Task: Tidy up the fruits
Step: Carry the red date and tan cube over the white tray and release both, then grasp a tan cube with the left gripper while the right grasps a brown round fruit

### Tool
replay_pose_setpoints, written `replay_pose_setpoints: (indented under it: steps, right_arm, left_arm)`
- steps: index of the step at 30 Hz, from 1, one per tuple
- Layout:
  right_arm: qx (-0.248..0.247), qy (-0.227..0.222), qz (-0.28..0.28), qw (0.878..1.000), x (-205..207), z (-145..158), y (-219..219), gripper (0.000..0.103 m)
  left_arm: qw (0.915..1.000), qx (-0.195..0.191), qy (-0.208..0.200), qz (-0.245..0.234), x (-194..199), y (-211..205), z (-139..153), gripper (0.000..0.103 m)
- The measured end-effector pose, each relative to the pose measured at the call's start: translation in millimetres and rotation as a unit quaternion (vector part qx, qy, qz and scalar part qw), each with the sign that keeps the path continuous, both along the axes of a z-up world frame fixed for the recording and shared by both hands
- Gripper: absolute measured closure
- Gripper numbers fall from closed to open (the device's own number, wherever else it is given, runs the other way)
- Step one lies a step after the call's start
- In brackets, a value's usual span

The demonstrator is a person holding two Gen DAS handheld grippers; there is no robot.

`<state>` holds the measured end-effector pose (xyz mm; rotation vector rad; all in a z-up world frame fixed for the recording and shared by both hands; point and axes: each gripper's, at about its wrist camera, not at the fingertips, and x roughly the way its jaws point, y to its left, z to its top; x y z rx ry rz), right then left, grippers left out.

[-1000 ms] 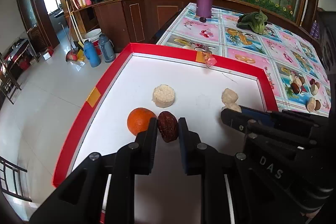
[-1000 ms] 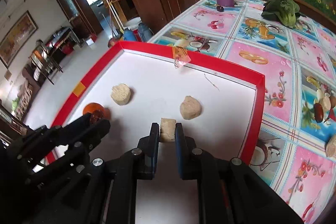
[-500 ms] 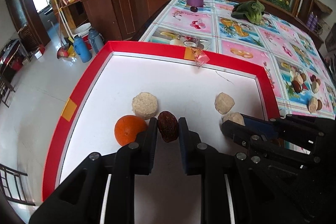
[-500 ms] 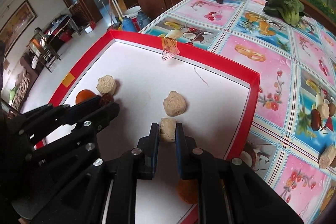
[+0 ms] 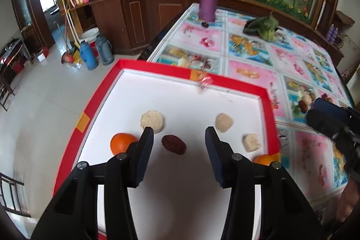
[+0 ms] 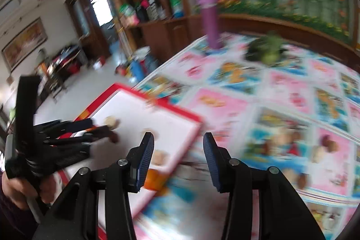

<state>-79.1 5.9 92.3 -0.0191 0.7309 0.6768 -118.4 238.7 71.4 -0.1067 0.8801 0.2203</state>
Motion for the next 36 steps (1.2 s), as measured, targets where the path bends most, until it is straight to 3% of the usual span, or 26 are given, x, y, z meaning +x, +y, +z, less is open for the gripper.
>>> replay_pose_setpoints:
  steps: [3,8,12,16,23,29,32,36]
  right_arm:
    - [0.005,-0.001,-0.063,0.998,8,1,-56,0.058]
    - [-0.013,0.011,-0.167,0.986,17,-15,-136,0.058]
    - [-0.011,0.032,-0.201,0.979,21,-30,-170,0.058]
    - [0.000,0.061,-0.196,0.979,24,-45,-181,0.058]
    - [-0.008,0.074,-0.134,0.988,40,-59,-150,0.059]
    - [-0.034,0.075,-0.109,0.991,55,-71,-130,0.074]
    - [-0.027,0.081,-0.096,0.992,59,-73,-126,0.074]
    - [-0.052,0.080,-0.086,0.992,60,-81,-118,0.074]
  left_arm:
    - [0.9995,0.002,-0.018,-0.028,-6,-17,11,0.046]
    - [0.9947,-0.003,-0.022,-0.100,-7,-65,17,0.045]
    - [0.9872,-0.001,-0.010,-0.159,-4,-109,11,0.045]
    - [0.9821,-0.001,0.007,-0.188,3,-142,4,0.045]
    - [0.9718,0.003,0.036,-0.233,22,-190,-10,0.045]
    - [0.9673,-0.001,0.054,-0.248,35,-202,-18,0.045]
    - [0.9663,-0.005,0.062,-0.250,45,-205,-22,0.045]
    - [0.9620,-0.006,0.069,-0.264,55,-213,-25,0.045]
